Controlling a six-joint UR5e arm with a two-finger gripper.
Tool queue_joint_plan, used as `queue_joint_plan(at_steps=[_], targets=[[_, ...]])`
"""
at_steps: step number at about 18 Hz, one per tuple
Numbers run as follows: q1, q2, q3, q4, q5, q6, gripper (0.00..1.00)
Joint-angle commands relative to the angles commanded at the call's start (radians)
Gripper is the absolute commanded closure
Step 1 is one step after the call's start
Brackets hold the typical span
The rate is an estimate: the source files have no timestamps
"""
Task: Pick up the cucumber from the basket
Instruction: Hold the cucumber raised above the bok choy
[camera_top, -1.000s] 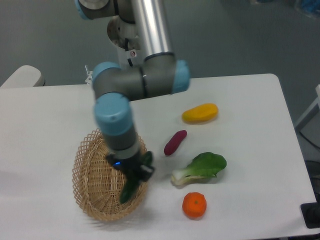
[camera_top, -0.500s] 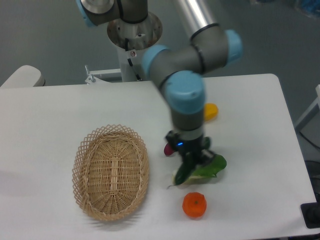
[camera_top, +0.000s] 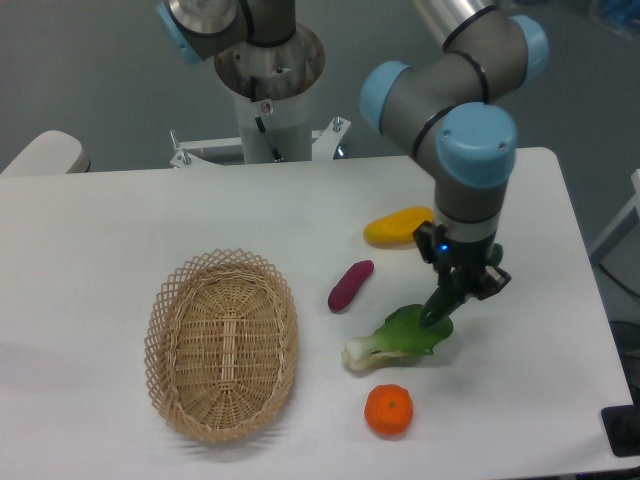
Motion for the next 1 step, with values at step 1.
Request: queue_joint_plan(at_steps=[1], targets=[[0.0,0.0,0.0,0.0,-0.002,0.0,0.71]])
